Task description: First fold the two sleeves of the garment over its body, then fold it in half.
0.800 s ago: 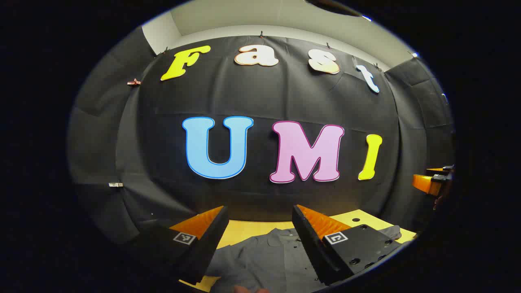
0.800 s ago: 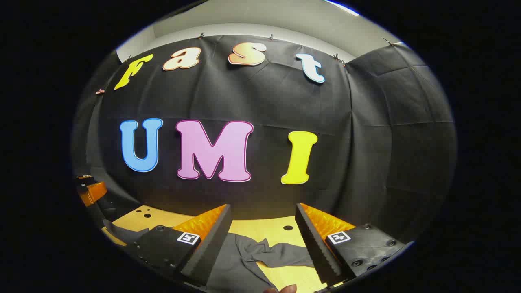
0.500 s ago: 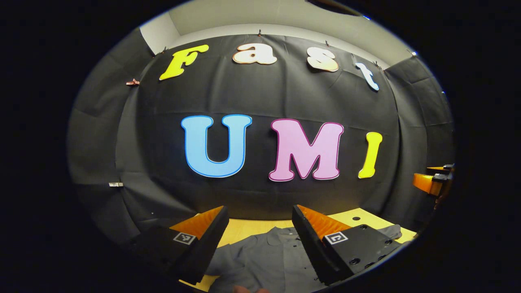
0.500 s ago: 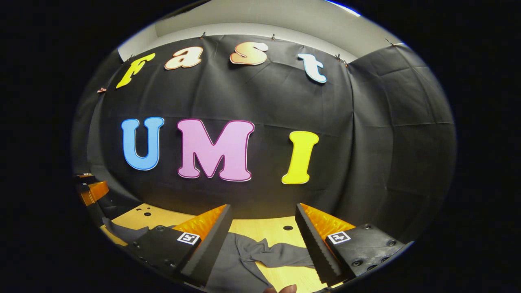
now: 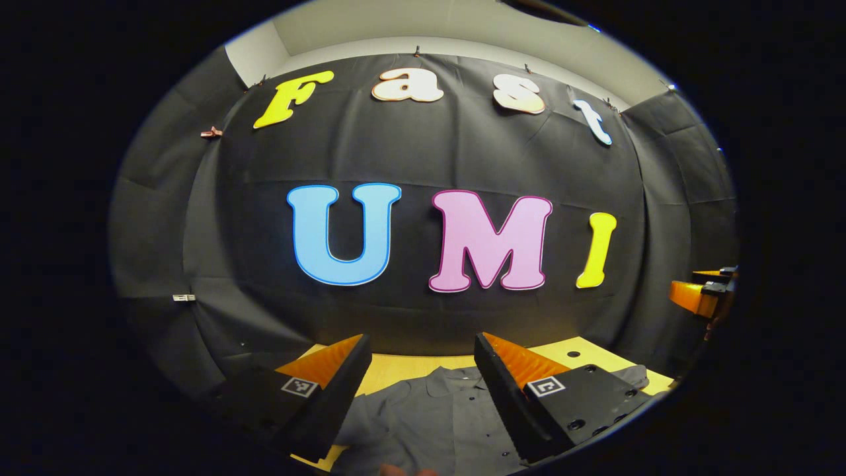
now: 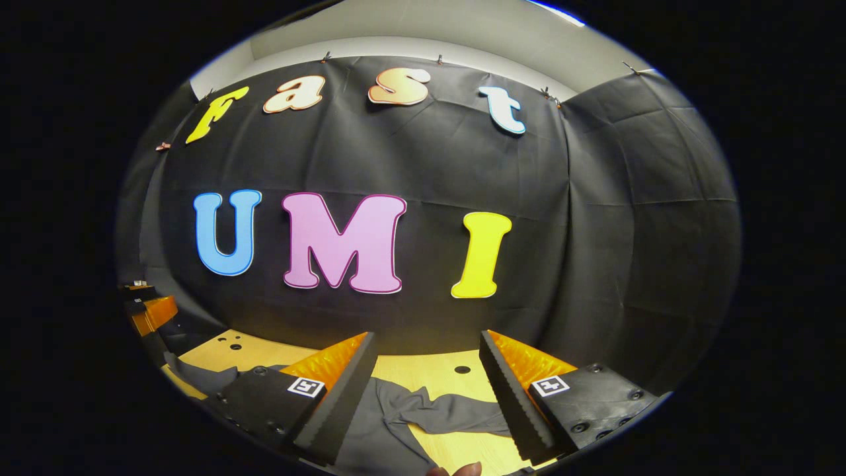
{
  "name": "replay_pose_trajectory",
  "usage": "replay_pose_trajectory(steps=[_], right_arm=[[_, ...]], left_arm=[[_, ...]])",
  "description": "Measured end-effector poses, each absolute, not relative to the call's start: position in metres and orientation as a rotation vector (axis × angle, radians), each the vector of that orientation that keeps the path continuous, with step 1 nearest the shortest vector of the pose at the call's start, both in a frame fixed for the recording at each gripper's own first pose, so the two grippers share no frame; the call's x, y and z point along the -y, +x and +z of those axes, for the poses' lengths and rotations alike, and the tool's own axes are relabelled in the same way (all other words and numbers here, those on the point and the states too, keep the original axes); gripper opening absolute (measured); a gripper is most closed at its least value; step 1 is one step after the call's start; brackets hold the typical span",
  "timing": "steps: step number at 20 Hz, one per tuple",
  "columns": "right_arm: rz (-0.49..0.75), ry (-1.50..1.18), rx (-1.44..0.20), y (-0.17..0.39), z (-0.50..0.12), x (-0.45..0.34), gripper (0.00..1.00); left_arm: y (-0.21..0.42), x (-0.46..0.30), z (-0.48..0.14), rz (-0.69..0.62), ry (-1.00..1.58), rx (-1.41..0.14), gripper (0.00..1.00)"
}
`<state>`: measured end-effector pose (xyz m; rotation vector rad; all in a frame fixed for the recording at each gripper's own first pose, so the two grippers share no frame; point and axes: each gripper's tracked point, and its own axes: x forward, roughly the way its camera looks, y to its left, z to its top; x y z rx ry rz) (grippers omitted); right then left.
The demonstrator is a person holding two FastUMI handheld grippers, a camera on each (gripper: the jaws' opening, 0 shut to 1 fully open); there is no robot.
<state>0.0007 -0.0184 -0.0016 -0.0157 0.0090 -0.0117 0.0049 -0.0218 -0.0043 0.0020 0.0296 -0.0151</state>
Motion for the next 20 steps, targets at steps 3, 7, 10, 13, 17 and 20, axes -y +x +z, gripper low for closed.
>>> replay_pose_trajectory(steps=[3, 7, 10, 13, 17, 20], right_arm=[[-0.019, -0.017, -0.051, 0.012, -0.014, 0.037, 0.98], [-0.026, 0.002, -0.216, 0.038, -0.075, 0.086, 0.98], [-0.082, 0.071, -0.355, 0.060, -0.136, 0.135, 0.98], [-0.126, 0.104, -0.443, 0.077, -0.186, 0.174, 0.98], [-0.132, 0.097, -0.541, 0.094, -0.247, 0.210, 0.98], [-0.132, 0.101, -0.607, 0.106, -0.290, 0.232, 0.99]], left_arm=[[0.005, 0.028, -0.008, -0.024, -0.001, -0.041, 0.99], [0.005, 0.037, -0.015, -0.019, -0.008, -0.068, 0.99], [0.002, 0.045, -0.019, -0.010, 0.004, -0.086, 0.99], [0.002, 0.054, -0.027, 0.010, 0.033, -0.112, 0.99], [0.004, 0.068, -0.036, 0.036, 0.032, -0.144, 0.99], [0.003, 0.070, -0.042, 0.079, 0.039, -0.174, 0.99]])
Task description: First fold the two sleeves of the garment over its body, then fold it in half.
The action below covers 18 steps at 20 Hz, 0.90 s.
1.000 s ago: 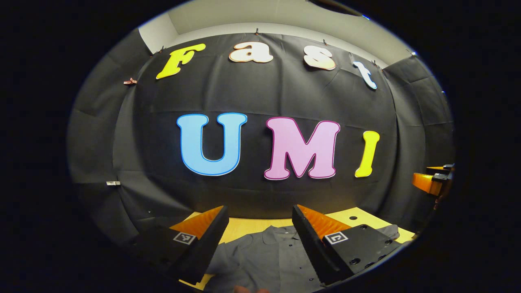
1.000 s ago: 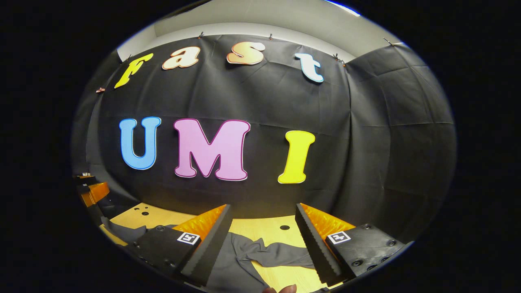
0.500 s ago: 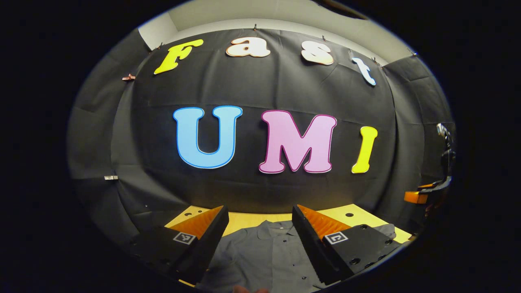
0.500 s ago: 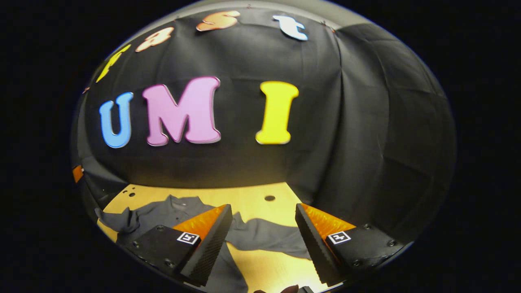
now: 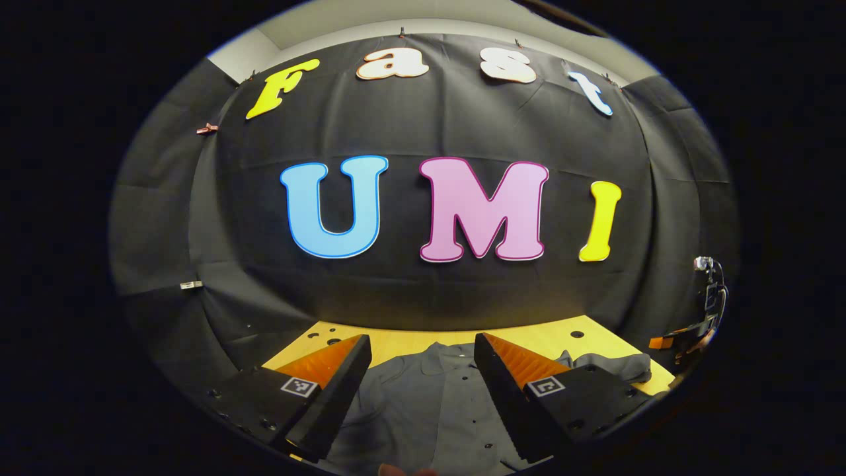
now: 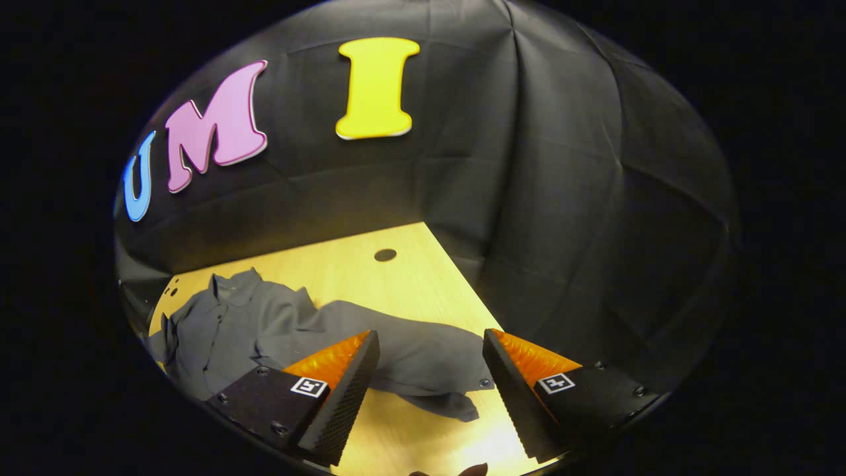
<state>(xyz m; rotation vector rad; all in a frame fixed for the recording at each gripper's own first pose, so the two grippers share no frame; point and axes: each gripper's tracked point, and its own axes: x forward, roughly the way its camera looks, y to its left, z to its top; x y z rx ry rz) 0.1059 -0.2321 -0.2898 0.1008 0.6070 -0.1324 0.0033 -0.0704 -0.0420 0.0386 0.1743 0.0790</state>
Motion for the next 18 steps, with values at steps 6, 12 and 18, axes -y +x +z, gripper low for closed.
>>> replay_pose_trajectory(steps=[6, 12, 18], right_arm=[[-0.120, 0.102, -0.729, 0.115, -0.363, 0.256, 0.99], [-0.100, 0.102, -0.864, 0.098, -0.415, 0.256, 0.99], [-0.053, 0.091, -0.821, 0.104, -0.413, 0.244, 0.35]], left_arm=[[-0.005, 0.066, -0.048, 0.138, 0.074, -0.215, 0.99], [-0.007, 0.063, -0.054, 0.171, 0.077, -0.241, 0.99], [-0.008, 0.056, -0.060, 0.175, 0.082, -0.255, 0.98]])
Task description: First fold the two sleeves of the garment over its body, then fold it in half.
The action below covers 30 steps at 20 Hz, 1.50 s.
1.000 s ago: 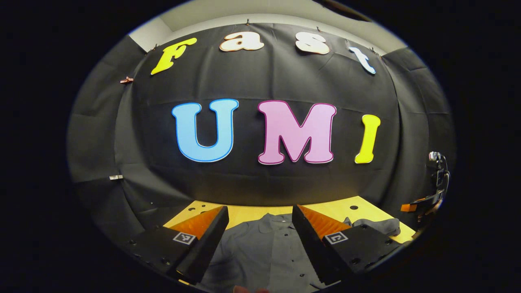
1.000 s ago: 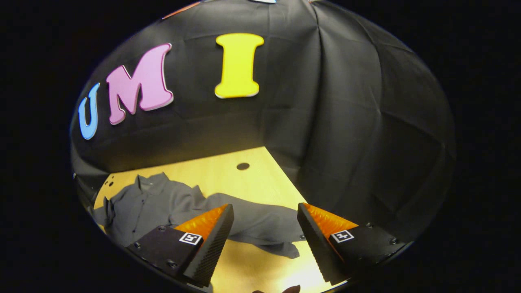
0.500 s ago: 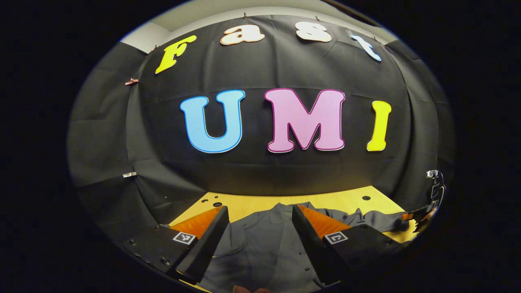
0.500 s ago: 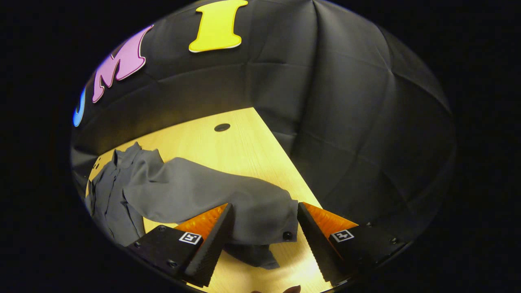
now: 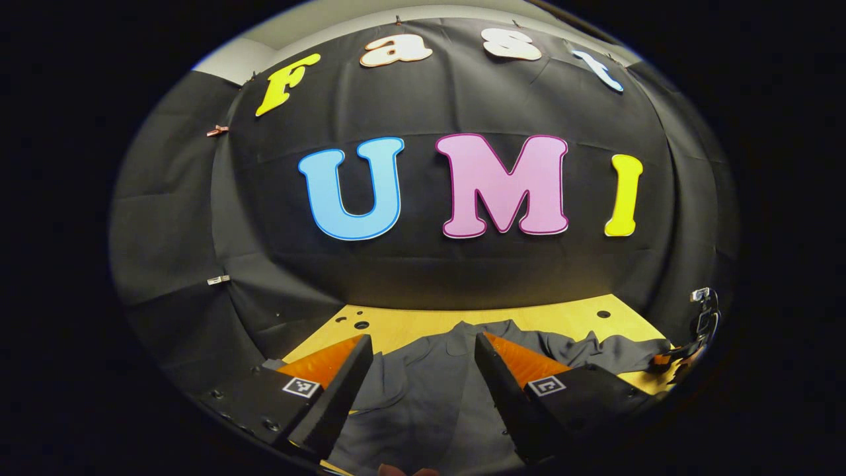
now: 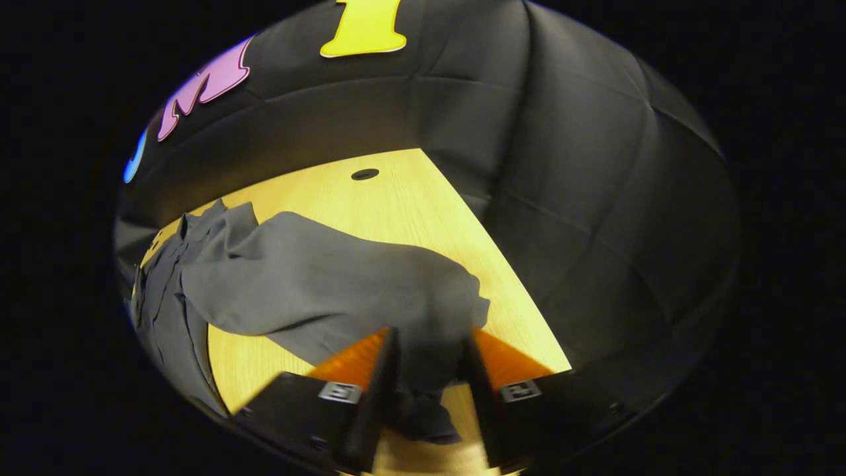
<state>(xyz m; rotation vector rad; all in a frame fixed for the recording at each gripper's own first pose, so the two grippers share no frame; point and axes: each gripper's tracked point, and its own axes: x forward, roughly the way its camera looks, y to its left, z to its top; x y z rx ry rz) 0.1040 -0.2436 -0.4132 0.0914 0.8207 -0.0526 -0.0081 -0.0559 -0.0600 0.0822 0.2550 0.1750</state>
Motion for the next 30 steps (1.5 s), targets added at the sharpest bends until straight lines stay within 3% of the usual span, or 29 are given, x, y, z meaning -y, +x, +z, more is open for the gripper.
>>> replay_pose_trajectory(steps=[1, 2, 16, 23, 30], right_arm=[[-0.063, 0.121, -0.838, 0.107, -0.410, 0.242, 0.07], [-0.083, 0.121, -0.848, 0.107, -0.413, 0.247, 0.06], [-0.203, 0.066, -0.603, 0.058, -0.272, 0.236, 0.05], [-0.131, 0.075, -0.493, 0.037, -0.195, 0.156, 0.05], [-0.013, 0.099, -0.410, 0.043, -0.155, 0.033, 0.05]], left_arm=[[-0.009, 0.054, -0.061, 0.176, 0.077, -0.255, 0.97], [-0.009, 0.052, -0.061, 0.175, 0.073, -0.255, 0.97], [-0.009, 0.004, -0.064, 0.093, 0.023, -0.229, 0.97], [-0.012, -0.044, -0.075, 0.069, -0.016, -0.216, 0.97], [-0.017, -0.113, -0.087, 0.095, -0.050, -0.205, 0.97]])
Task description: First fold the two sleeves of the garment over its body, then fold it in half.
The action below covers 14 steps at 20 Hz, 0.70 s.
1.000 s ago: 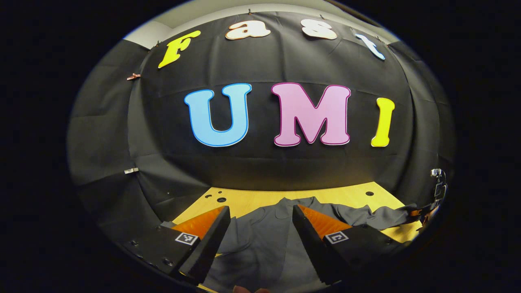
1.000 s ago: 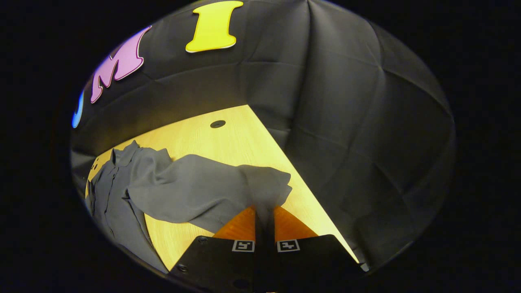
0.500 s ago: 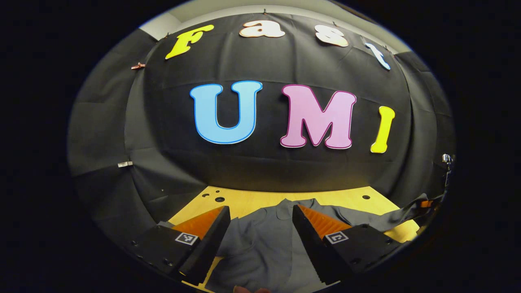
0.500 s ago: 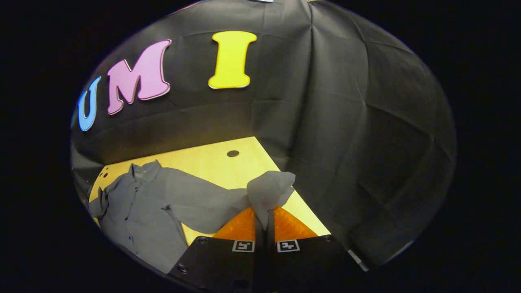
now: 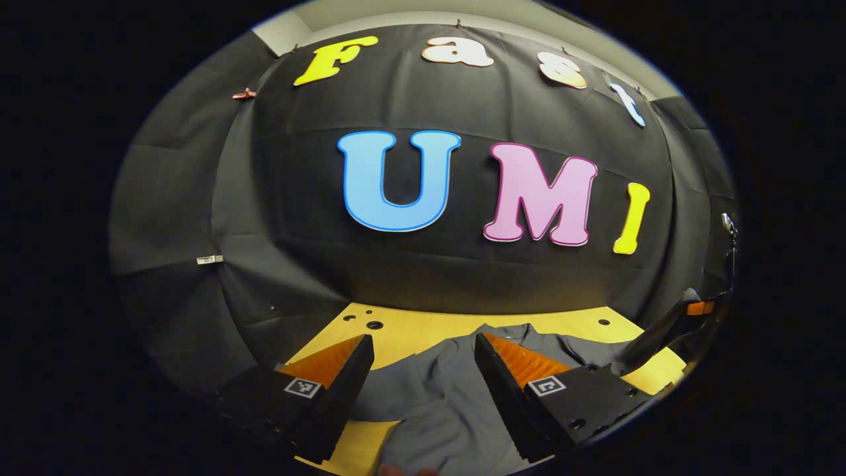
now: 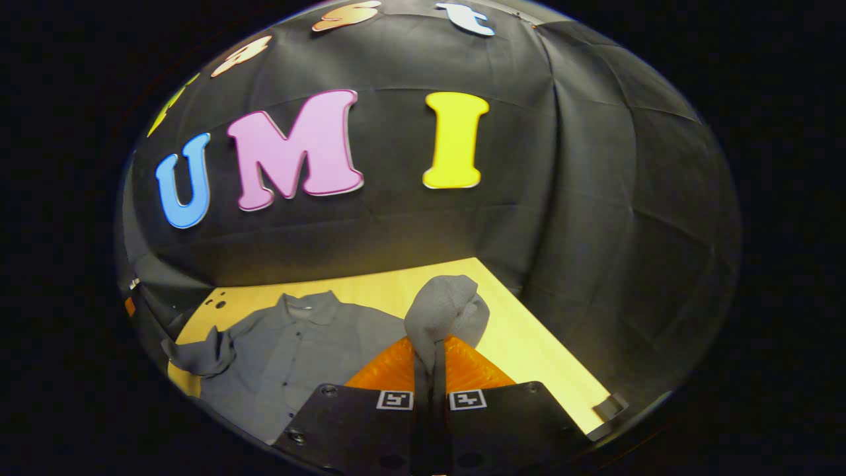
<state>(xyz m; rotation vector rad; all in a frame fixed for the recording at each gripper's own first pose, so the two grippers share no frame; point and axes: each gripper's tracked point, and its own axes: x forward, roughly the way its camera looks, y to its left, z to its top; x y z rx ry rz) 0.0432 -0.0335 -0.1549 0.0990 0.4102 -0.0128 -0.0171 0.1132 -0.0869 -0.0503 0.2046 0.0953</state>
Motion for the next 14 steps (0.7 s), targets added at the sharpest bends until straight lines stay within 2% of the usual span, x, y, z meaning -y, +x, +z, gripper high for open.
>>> replay_pose_trajectory(steps=[7, 14], right_arm=[[0.155, 0.088, -0.410, 0.062, -0.160, -0.105, 0.05], [0.302, 0.050, -0.497, 0.067, -0.216, -0.221, 0.05]], left_arm=[[-0.018, -0.190, -0.110, 0.116, -0.018, -0.212, 0.99], [-0.022, -0.265, -0.153, 0.201, 0.008, -0.270, 0.99]])
